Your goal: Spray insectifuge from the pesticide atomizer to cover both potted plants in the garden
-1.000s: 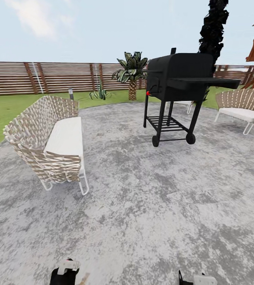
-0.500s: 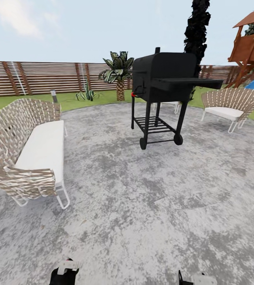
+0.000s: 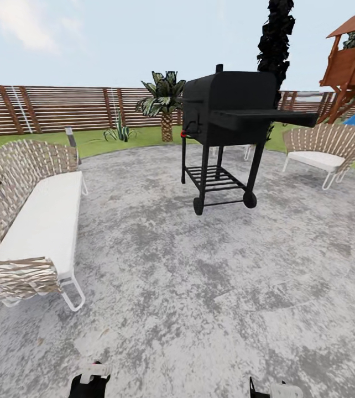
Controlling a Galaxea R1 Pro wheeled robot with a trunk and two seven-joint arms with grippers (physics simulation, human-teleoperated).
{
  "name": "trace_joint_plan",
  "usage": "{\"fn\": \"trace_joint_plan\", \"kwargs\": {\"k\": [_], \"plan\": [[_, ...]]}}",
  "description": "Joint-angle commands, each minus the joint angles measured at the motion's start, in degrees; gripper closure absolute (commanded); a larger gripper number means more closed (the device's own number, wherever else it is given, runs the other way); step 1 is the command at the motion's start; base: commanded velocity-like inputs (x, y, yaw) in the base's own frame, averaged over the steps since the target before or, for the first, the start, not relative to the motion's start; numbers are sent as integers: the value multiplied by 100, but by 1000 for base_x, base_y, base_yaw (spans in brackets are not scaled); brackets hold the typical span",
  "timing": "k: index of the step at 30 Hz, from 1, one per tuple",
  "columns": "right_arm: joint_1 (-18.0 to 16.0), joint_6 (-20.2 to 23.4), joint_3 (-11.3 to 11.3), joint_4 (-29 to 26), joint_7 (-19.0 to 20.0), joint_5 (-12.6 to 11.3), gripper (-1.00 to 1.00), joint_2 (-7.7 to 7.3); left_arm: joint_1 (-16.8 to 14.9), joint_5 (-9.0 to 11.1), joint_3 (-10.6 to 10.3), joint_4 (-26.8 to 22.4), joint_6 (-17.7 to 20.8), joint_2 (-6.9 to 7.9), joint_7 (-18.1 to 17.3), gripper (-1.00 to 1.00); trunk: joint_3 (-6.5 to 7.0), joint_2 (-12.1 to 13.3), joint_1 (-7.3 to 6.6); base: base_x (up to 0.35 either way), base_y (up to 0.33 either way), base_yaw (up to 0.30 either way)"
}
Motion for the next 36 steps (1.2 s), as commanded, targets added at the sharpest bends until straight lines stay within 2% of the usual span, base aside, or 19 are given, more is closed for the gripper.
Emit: {"fn": "trace_joint_plan", "kwargs": {"k": [1, 36], "plan": [[-5, -14, -21, 8, -45, 62, -100, -2, -4, 61, -38, 5, -16, 4, -23, 100, -5, -2, 2, 337, -10, 0], [-6, -16, -21, 17, -48, 62, -100, 0, -4, 53, -38, 10, -16, 3, -23, 100, -5, -2, 2, 337, 0, 0]]}}
